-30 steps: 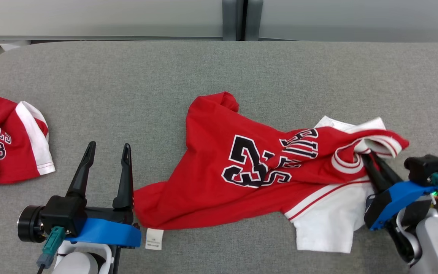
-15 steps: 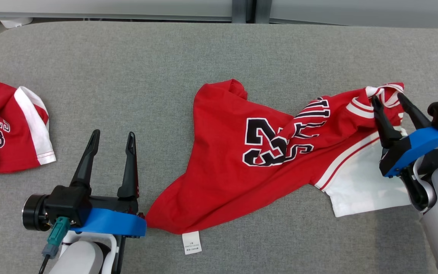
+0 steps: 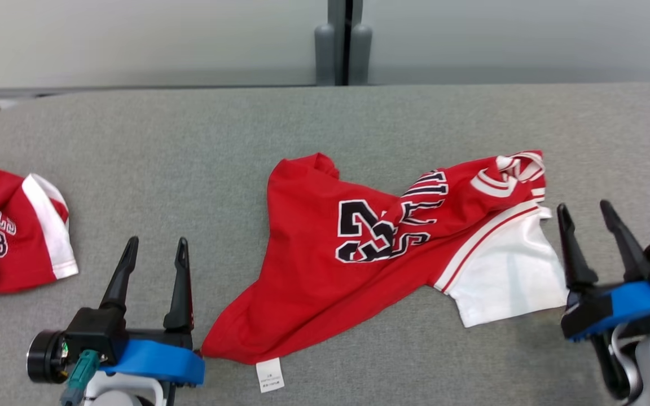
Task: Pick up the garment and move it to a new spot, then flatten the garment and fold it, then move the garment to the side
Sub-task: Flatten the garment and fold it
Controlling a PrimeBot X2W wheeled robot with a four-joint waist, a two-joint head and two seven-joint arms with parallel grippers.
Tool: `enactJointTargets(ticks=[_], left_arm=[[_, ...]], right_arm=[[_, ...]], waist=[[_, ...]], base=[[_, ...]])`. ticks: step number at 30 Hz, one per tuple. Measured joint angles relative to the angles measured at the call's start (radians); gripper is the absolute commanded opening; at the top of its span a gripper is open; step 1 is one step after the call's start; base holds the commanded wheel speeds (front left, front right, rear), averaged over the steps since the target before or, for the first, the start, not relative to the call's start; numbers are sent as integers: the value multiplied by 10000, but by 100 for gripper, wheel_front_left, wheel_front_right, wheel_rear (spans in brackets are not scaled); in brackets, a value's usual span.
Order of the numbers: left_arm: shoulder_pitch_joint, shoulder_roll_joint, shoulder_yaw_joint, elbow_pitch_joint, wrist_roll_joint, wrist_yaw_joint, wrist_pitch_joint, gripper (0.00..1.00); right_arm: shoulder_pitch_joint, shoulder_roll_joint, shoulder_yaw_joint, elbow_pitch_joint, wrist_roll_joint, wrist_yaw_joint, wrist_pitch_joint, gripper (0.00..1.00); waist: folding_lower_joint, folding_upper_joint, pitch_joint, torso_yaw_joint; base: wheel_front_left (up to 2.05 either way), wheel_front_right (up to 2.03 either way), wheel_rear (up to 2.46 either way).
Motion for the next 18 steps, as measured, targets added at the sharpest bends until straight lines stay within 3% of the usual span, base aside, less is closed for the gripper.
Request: enactJointTargets(ticks=[8,18], left_arm=[[548,159,-40,-33,-190,67,219,100],[783,211,-73,-61,-324,125,311,100]], right_arm=[[2348,1129,-508,-3074,-610,0,1315,100],[3207,1522,-669,-4529,-809,0,2146,100]], waist=[[0,0,-728,-378],[1,-1,-863,-507]], base=[[0,0,0],[0,0,0]])
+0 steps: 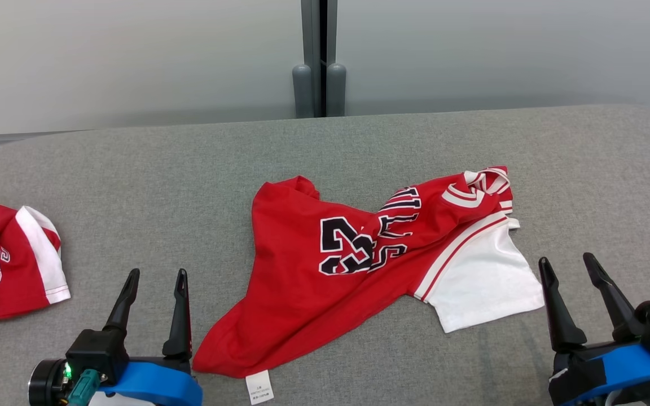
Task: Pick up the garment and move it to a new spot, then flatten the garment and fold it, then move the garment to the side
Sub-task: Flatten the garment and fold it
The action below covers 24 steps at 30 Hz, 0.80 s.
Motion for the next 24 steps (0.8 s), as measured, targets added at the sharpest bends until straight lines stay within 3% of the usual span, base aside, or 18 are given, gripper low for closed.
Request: enactJointTargets(ticks=[6,14,24], left_arm=[[1,17,-144,138,-102,-100,267,100],[644,-176,-986,1344,-991,-631,2180,100],[138,-221,-1085,2080,-1175,-997,2468,100]], right_arm=[[49,29,-10,-213,-2,0,134,100],[90,63,81,59,113,0,176,100],[49,4,-94,673,213,0,111,100]], waist=[[0,0,71,12],[0,0,311,38],[1,0,649,60]], base=[[0,0,0],[0,0,0],[0,0,0]])
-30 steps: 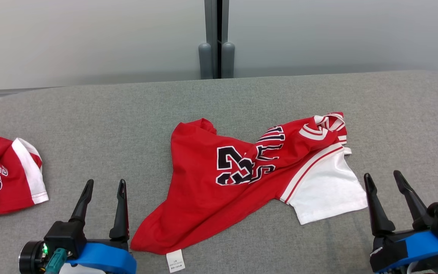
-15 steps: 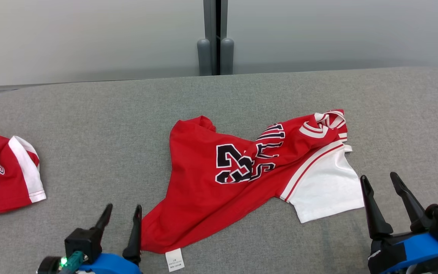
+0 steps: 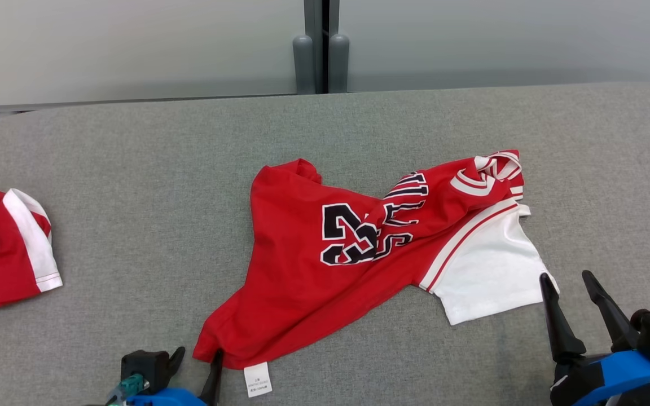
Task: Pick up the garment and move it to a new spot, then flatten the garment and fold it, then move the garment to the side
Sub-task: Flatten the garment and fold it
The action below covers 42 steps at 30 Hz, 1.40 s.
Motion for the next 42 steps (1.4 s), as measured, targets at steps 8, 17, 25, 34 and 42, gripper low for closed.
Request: enactJointTargets(ticks=[8,17,25,34,42], left_arm=[[-508,31,-134,219,-21,-259,217,0],[-804,-81,-138,259,46,-290,-180,0],[-899,-98,-12,140,44,-201,-541,0],[-823,-31,221,-1055,88,59,-1081,0],[-962,499,961,-3818,240,587,-1411,0]], right_arm=[[-448,-418,-261,1981,67,0,-186,100],[-2141,-642,-209,5185,280,0,-878,100],[-2999,-706,261,6600,662,0,-1210,0],[-3005,-1120,479,5538,1026,0,-1965,0],[-2559,-1434,-479,1244,395,0,-1486,0]], waist=[[0,0,402,-83],[0,0,653,123],[0,0,561,210],[0,0,138,238],[-1,1,-643,147]], base=[[0,0,0],[0,0,0],[0,0,0],[0,0,0],[0,0,0]])
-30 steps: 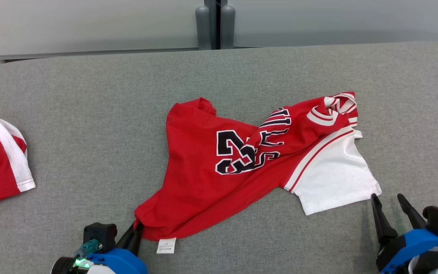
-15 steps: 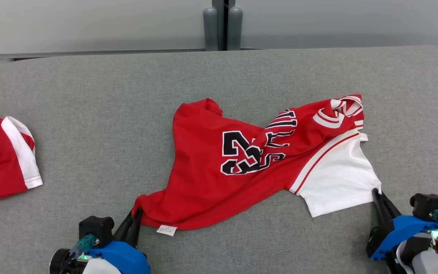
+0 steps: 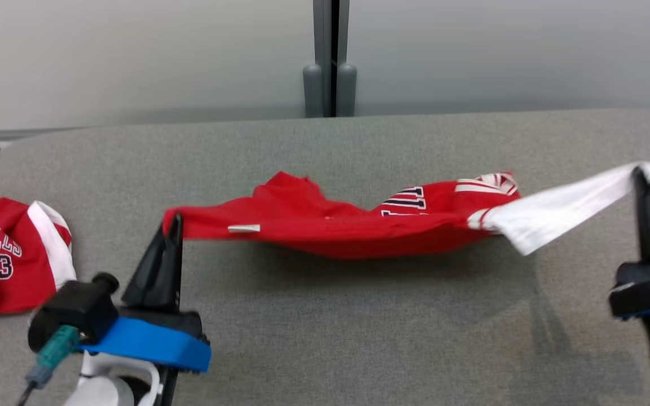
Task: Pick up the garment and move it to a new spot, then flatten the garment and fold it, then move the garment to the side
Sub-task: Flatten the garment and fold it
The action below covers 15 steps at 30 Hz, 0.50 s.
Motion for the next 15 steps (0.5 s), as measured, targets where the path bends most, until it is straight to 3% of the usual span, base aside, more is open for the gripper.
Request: enactJointTargets(ticks=[7,15], left_arm=[[-1618,360,374,-2311,721,119,75,0],[-4102,943,1225,-3333,1179,136,763,0]], right_arm=[[-905,-932,-619,-3676,-479,0,1266,0],[-3214,-1969,-1053,-5106,-313,0,2121,0]], waist=[[-1,-1,-618,-93],[-1,-1,-902,-170]], base=[[0,0,0],[0,0,0]])
